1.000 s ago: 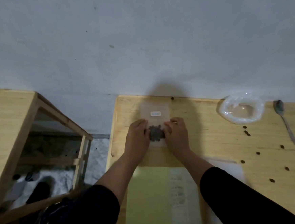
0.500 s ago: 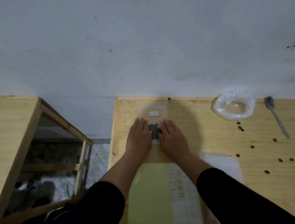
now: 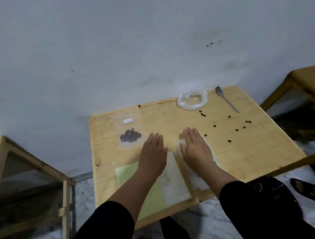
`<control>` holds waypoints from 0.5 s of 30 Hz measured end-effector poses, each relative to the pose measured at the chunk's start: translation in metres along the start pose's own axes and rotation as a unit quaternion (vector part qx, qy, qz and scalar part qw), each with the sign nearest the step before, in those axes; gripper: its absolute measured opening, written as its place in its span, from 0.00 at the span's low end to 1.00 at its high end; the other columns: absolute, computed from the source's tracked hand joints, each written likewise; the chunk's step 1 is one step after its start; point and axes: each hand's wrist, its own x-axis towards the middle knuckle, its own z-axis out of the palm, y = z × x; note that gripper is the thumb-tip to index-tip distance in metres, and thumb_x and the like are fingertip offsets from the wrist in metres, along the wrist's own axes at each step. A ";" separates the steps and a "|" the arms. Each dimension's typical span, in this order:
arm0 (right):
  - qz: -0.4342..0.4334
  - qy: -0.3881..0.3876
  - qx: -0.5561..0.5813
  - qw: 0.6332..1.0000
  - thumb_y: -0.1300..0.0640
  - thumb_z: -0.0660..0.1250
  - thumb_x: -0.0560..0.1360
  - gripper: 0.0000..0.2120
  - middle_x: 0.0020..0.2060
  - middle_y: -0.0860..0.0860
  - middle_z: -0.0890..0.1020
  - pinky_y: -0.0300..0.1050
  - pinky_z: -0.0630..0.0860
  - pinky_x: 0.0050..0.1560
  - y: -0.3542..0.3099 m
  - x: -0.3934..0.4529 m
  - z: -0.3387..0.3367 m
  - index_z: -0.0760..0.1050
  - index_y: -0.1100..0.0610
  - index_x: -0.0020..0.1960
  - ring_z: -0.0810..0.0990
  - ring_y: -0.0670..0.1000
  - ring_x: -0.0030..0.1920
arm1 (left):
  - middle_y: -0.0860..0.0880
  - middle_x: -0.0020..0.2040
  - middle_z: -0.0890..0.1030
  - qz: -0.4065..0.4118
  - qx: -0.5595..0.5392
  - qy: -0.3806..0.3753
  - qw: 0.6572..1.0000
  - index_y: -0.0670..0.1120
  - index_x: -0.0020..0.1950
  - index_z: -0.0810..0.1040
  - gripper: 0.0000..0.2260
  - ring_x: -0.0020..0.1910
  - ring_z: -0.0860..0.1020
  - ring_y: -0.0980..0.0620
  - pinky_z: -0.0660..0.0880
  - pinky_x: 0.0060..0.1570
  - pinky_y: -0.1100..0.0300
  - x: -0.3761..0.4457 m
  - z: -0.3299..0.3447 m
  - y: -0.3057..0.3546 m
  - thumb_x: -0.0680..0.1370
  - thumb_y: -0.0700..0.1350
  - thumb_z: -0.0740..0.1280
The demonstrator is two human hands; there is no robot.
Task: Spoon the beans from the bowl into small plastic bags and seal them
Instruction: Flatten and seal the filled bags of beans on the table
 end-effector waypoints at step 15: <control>0.130 -0.045 0.143 0.980 0.51 0.56 0.80 0.27 0.72 0.56 0.63 0.46 0.62 0.68 0.067 -0.071 0.023 0.55 0.63 0.74 0.62 0.56 0.71 | 0.42 0.73 0.63 0.064 -0.004 -0.104 0.992 0.40 0.72 0.63 0.21 0.70 0.61 0.43 0.58 0.71 0.54 -0.019 0.046 0.077 0.82 0.48 0.53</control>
